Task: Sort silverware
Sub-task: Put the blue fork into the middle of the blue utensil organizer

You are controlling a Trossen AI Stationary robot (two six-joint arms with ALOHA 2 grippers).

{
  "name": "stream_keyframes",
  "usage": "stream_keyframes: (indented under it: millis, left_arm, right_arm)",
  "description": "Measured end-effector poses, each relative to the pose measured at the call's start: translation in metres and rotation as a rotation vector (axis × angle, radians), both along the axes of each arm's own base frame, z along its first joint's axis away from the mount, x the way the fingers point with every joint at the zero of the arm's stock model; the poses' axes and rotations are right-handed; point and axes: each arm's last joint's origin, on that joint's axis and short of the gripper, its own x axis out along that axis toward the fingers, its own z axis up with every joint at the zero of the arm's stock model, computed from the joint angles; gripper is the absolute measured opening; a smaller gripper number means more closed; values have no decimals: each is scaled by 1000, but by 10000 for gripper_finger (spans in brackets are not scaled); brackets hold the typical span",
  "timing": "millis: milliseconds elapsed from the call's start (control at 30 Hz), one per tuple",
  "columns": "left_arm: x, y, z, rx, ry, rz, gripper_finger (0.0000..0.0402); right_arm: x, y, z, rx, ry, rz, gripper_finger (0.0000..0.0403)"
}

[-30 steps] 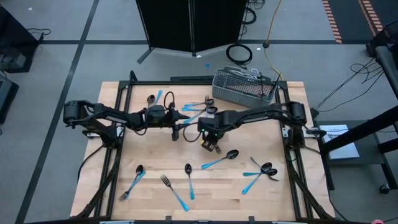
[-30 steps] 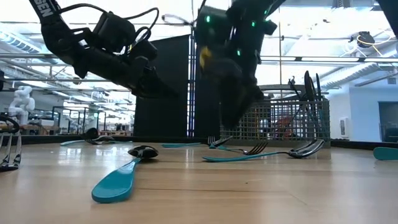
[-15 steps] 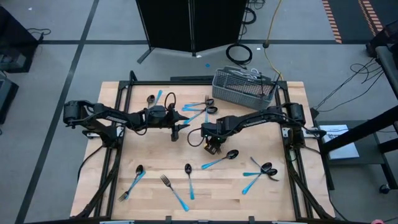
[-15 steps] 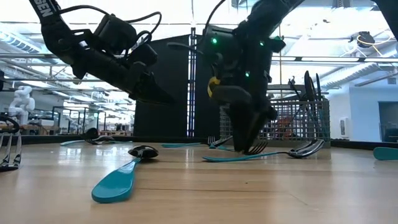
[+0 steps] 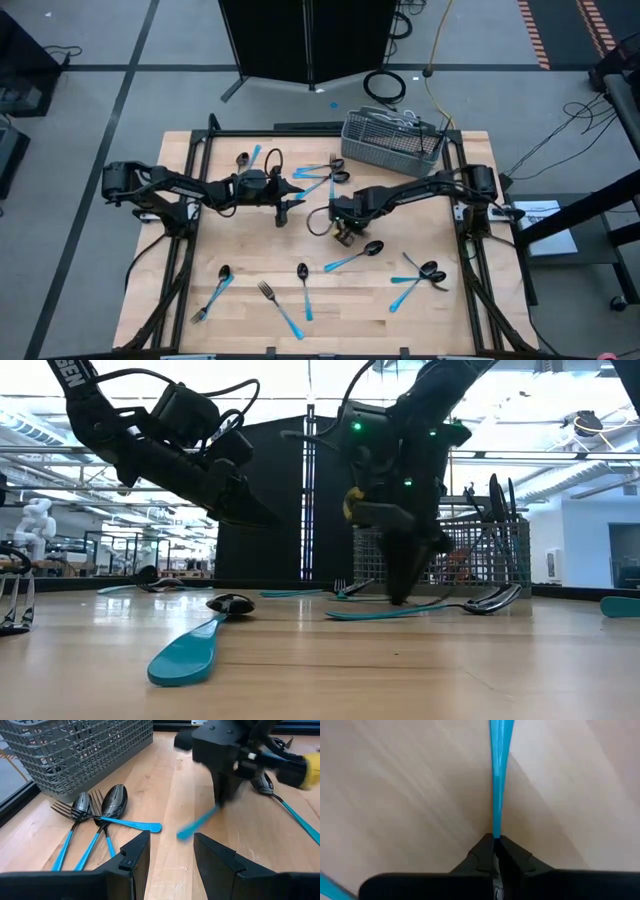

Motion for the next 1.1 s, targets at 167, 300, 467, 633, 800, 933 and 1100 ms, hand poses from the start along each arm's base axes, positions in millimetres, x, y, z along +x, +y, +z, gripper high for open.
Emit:
stream_keyframes:
  millis: [167, 300, 467, 633, 800, 933, 1100]
  left_arm:
    - [0, 0, 0, 0, 0, 0, 148]
    - [0, 0, 0, 1, -1, 0, 148]
    - [0, 0, 0, 1, 1, 0, 148]
    - [0, 0, 0, 1, 1, 0, 148]
    - [0, 0, 0, 1, 2, 1, 148]
    - [0, 0, -1, 8, 8, 2, 148]
    - [-3, 4, -4, 36, 46, 1, 148]
  right_arm:
    - [-12, 6, 40, -75, -80, 9, 3]
    - [-21, 12, 71, -150, -179, 52, 2]
    - [-40, 15, 115, -319, -304, 93, 1]
    - [-65, 11, 156, -532, -388, 175, 1]
    - [-87, 5, 194, -822, -421, 308, 0]
    - [-100, 0, 225, -1113, -377, 426, 0]
    - [-103, -28, 243, -1331, -198, 516, 0]
